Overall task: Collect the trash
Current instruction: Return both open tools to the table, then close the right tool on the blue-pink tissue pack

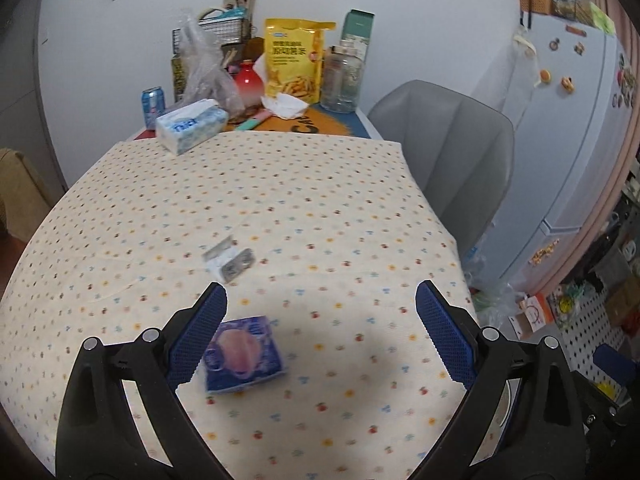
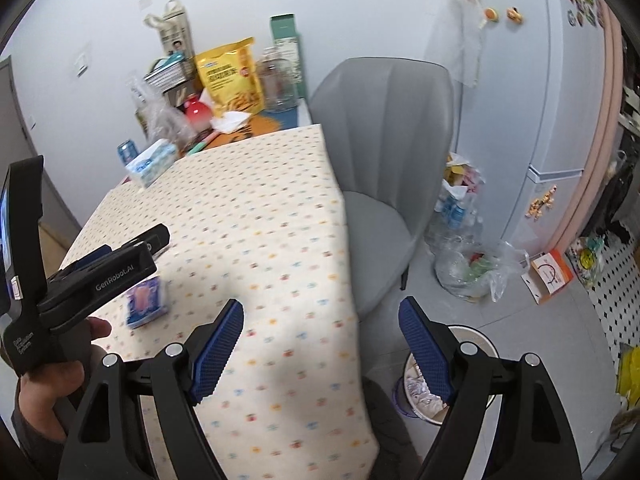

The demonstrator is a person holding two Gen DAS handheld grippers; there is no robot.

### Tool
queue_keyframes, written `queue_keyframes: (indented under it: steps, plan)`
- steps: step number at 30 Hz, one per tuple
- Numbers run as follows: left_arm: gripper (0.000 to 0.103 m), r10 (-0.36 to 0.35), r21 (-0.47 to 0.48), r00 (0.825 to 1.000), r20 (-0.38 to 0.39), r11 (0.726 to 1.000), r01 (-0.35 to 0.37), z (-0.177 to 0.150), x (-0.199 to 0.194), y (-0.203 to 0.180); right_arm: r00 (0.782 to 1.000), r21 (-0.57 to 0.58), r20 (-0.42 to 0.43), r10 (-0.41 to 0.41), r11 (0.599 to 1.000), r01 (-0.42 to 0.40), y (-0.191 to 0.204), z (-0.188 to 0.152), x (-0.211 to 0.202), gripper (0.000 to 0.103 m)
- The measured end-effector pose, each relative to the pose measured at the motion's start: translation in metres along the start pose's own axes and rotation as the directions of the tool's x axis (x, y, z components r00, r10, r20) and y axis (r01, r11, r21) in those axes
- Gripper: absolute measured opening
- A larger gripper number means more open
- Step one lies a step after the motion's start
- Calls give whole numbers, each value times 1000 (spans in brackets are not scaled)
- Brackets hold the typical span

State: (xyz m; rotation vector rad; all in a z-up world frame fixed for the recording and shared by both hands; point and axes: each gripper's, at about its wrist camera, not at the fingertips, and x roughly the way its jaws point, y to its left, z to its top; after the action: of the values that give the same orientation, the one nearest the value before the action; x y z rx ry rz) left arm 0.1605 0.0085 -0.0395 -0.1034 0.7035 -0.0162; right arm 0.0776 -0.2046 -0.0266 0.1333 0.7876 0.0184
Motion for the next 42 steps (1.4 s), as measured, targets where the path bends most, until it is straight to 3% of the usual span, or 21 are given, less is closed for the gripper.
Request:
queue_keyframes:
  steps: [10,19,29,42]
  plan:
    - [94,1,-64,999,52,998,2,-13,-38,53,999,-62,41,-7,998,9,56,-10,-32,80]
    - [95,57,-125,995,78,991,-47,-25,-63,103,999,-108,53,5,994,1,94,-11,-36,81]
    - [95,95,-166,993,65,983,-83,-30,-64,146,1000,-160,2,27,987,-27,128,-9,-10,82]
    - [95,142,-206,990,-11,968,-141,-40,-33,190,994,-209,-91,61,975,-79,172,-6,53,86]
